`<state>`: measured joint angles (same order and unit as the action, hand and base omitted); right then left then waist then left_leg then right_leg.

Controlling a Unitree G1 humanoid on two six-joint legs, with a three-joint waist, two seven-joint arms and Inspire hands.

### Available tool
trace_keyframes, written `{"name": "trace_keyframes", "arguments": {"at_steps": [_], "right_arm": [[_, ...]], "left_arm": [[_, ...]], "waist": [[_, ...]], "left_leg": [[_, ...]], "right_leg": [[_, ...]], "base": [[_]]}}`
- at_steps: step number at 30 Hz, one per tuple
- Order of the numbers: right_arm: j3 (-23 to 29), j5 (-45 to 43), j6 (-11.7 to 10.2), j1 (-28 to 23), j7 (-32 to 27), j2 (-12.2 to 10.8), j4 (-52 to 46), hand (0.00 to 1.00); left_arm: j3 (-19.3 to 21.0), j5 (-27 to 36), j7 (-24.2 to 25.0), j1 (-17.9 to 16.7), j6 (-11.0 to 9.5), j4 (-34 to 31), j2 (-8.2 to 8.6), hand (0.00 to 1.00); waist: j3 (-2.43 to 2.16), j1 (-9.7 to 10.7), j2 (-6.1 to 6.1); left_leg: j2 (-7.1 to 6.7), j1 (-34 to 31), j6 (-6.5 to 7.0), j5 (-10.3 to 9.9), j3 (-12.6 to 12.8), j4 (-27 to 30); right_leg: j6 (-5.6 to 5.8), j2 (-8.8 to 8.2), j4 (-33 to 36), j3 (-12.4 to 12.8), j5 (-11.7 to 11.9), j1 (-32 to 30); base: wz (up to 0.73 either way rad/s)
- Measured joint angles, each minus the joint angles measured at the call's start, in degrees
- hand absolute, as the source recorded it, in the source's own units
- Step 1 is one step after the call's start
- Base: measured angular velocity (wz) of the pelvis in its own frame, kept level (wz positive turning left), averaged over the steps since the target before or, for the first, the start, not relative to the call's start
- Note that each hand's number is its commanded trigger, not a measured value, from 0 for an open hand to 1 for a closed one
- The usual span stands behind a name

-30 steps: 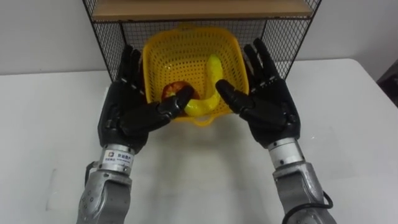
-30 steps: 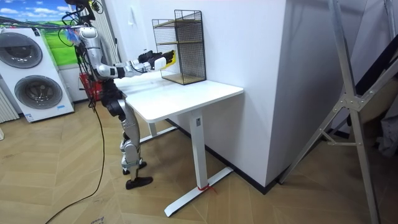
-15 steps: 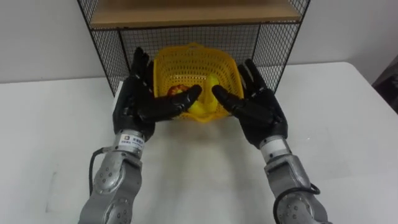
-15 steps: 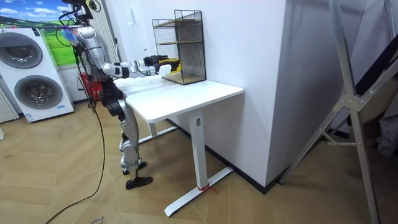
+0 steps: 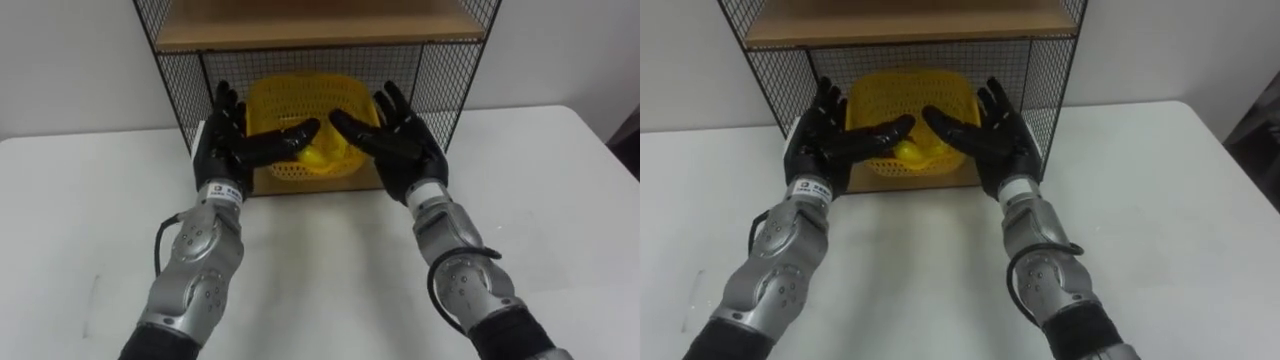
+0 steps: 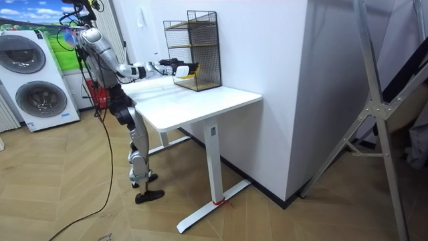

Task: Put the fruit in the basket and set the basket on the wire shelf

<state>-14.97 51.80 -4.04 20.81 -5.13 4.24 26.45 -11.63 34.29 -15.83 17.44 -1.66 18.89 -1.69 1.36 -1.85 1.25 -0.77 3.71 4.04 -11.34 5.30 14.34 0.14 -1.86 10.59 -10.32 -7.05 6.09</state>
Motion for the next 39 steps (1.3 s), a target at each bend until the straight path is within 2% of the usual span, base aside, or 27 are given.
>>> {"name": "trace_keyframes", "arguments": {"at_steps": [5,10,13,19,22,25,28,31,34,39], "right_arm": [[0.5,0.0,0.4,4.1,-2.5,0.0,0.2,0.0],[0.6,0.1,0.4,10.6,-3.7,-0.4,6.3,0.0],[0.6,-0.1,1.3,12.8,-3.7,-0.5,9.9,0.0],[0.6,-0.1,3.2,13.0,-3.7,-1.3,14.0,0.0],[1.0,-0.4,4.2,13.0,-3.7,-2.0,15.0,0.0],[1.6,-1.9,4.8,13.7,-3.7,-2.3,16.4,0.0],[1.6,-3.4,5.2,14.2,-3.5,-2.3,18.5,0.0],[1.9,-6.1,6.2,14.2,-2.8,-2.3,19.6,0.0],[2.8,-9.8,7.3,13.8,-1.5,-2.1,20.2,0.0],[2.8,-12.7,7.9,13.6,0.1,-1.8,20.7,0.0]], "left_arm": [[0.5,0.0,-1.2,2.8,2.2,3.3,0.3,0.0],[0.9,0.0,-2.8,5.6,5.7,6.8,0.76,0.0],[1.4,-0.1,-2.8,6.0,6.8,6.9,0.75,0.0],[2.7,-0.1,-2.8,6.3,9.0,8.3,0.9,0.0],[3.7,-0.1,-2.8,8.7,10.6,12.4,0.91,0.0],[3.7,0.1,-2.8,10.7,10.9,15.1,0.92,0.0],[3.5,0.0,-2.6,11.2,11.0,17.1,1.17,0.0],[3.6,0.0,-2.6,11.2,11.2,19.2,1.63,0.0],[3.7,-0.1,-2.4,11.2,11.3,19.5,1.41,0.0],[4.3,-0.2,-1.1,11.2,11.3,19.6,1.12,0.0]], "waist": [[-0.03,-0.1,0.05],[-0.02,0.0,0.03],[-0.02,-0.1,0.04],[-0.02,0.0,0.08],[-0.02,0.1,0.08],[-0.01,0.1,0.15],[0.09,0.4,0.31],[0.44,1.2,1.01],[0.28,1.7,1.79],[0.12,2.1,2.0]], "left_leg": [[-0.14,0.7,-0.04,0.6,0.1,-1.2],[-0.19,1.6,-0.14,0.9,-0.2,-1.6],[-0.21,1.6,-0.16,0.9,-0.5,-1.6],[-0.24,1.8,-0.21,1.0,-0.8,-1.6],[-0.27,1.9,-0.21,1.0,-0.9,-1.6],[-0.41,2.0,-0.16,1.0,-1.2,-1.6],[-0.57,2.1,-0.16,1.2,-1.9,-1.6],[-0.79,3.0,-0.16,1.2,-2.5,-1.7],[-1.01,2.9,-0.09,1.3,-2.8,-1.7],[-1.01,2.9,-0.09,1.4,-2.8,-1.7]], "right_leg": [[-0.01,-0.16,0.0,-0.1,0.0,0.1],[-0.02,-0.15,-0.1,-0.5,0.0,0.9],[-0.02,-0.15,-0.1,-0.6,0.0,1.1],[-0.03,-0.21,-0.2,-0.9,0.0,1.5],[-0.03,-0.22,-0.4,-1.0,0.0,1.9],[-0.1,-0.34,-0.8,-1.2,0.0,2.0],[-0.1,-0.69,-1.0,-1.6,0.0,2.5],[-0.05,-0.78,-1.1,-2.0,0.0,3.6],[0.04,-0.85,-1.2,-2.4,-0.1,3.7],[0.01,-0.52,-1.8,-2.2,0.0,3.8]], "base": [[0.0],[0.02],[0.02],[0.03],[0.02],[0.05],[0.11],[0.11],[0.07],[0.0]]}}
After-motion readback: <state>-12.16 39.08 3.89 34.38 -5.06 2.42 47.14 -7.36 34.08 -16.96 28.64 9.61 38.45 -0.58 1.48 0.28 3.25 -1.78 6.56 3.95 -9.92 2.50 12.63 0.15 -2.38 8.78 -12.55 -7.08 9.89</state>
